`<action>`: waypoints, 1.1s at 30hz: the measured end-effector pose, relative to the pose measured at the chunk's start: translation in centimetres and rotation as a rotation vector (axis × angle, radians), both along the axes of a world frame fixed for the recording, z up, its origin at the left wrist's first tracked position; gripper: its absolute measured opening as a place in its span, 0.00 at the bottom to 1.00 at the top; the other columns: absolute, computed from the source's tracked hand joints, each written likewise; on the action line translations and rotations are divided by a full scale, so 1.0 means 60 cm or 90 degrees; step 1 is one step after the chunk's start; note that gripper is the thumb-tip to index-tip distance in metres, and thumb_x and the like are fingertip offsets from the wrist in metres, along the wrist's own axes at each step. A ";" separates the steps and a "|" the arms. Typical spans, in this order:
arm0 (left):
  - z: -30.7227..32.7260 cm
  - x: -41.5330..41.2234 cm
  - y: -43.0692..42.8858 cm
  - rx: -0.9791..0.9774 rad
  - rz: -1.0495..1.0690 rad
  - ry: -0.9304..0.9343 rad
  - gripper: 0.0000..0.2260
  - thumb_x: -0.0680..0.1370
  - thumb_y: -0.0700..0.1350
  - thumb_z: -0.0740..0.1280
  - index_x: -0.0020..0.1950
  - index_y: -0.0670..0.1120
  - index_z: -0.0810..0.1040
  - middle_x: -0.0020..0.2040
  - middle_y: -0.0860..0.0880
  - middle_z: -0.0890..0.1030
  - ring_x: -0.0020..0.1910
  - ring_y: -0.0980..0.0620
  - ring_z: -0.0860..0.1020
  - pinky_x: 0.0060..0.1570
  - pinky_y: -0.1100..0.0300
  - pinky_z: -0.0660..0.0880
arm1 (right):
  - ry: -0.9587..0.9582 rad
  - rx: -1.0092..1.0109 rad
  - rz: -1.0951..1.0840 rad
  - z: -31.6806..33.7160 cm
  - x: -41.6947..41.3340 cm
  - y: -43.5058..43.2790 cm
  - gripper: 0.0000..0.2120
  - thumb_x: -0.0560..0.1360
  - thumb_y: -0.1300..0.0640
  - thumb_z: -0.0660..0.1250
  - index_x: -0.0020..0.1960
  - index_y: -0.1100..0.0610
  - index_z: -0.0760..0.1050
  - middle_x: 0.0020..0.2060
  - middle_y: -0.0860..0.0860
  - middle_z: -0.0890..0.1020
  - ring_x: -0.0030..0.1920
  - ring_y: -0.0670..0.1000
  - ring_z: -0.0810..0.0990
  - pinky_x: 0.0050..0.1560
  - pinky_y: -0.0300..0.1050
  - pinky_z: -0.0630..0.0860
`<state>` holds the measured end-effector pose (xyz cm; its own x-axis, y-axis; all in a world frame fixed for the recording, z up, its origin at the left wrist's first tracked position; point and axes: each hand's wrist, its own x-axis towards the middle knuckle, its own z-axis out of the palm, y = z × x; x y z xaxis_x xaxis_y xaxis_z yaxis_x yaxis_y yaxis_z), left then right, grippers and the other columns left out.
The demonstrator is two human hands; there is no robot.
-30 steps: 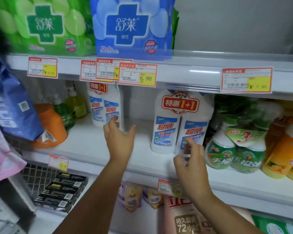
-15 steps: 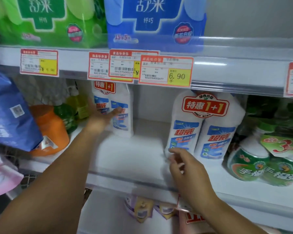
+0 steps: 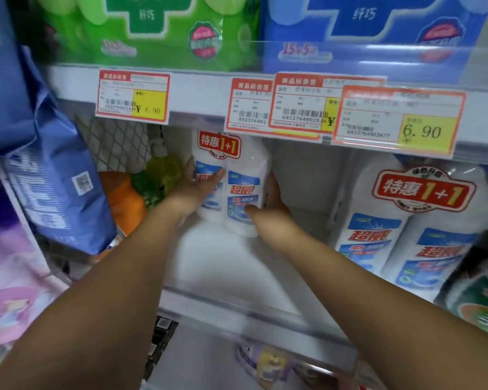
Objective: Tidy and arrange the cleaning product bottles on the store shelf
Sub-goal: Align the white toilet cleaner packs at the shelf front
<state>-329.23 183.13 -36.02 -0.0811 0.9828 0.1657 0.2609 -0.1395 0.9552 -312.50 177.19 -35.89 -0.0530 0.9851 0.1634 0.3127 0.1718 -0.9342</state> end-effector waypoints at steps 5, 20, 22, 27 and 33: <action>-0.020 0.013 -0.052 0.078 0.036 0.002 0.25 0.74 0.52 0.70 0.67 0.51 0.66 0.58 0.56 0.77 0.50 0.58 0.79 0.35 0.73 0.74 | -0.036 0.013 -0.020 -0.003 0.013 -0.058 0.34 0.78 0.61 0.61 0.76 0.44 0.47 0.65 0.48 0.75 0.51 0.46 0.74 0.34 0.23 0.67; -0.014 0.173 -0.258 0.074 0.092 0.140 0.21 0.71 0.59 0.71 0.59 0.57 0.67 0.54 0.56 0.79 0.46 0.55 0.79 0.40 0.62 0.72 | -0.044 0.068 -0.139 -0.023 0.171 -0.246 0.33 0.76 0.55 0.64 0.74 0.39 0.53 0.61 0.53 0.66 0.50 0.43 0.75 0.56 0.41 0.71; -0.017 0.201 -0.274 0.072 0.096 0.155 0.21 0.70 0.60 0.71 0.59 0.57 0.67 0.54 0.54 0.79 0.46 0.54 0.80 0.41 0.60 0.73 | -0.062 0.073 -0.165 -0.021 0.200 -0.263 0.32 0.76 0.55 0.65 0.74 0.40 0.54 0.59 0.52 0.64 0.45 0.38 0.72 0.49 0.37 0.68; -0.015 0.266 -0.312 0.080 0.091 0.187 0.22 0.71 0.59 0.70 0.61 0.56 0.67 0.55 0.54 0.78 0.47 0.54 0.79 0.41 0.61 0.72 | -0.048 0.092 -0.215 -0.017 0.262 -0.285 0.31 0.74 0.58 0.65 0.71 0.39 0.59 0.57 0.52 0.65 0.45 0.36 0.71 0.54 0.39 0.67; -0.020 0.324 -0.325 0.090 0.085 0.205 0.22 0.72 0.58 0.69 0.63 0.56 0.67 0.57 0.53 0.77 0.49 0.53 0.79 0.48 0.55 0.78 | -0.065 0.085 -0.237 -0.016 0.320 -0.299 0.28 0.75 0.58 0.64 0.72 0.43 0.60 0.55 0.53 0.66 0.46 0.37 0.72 0.52 0.40 0.70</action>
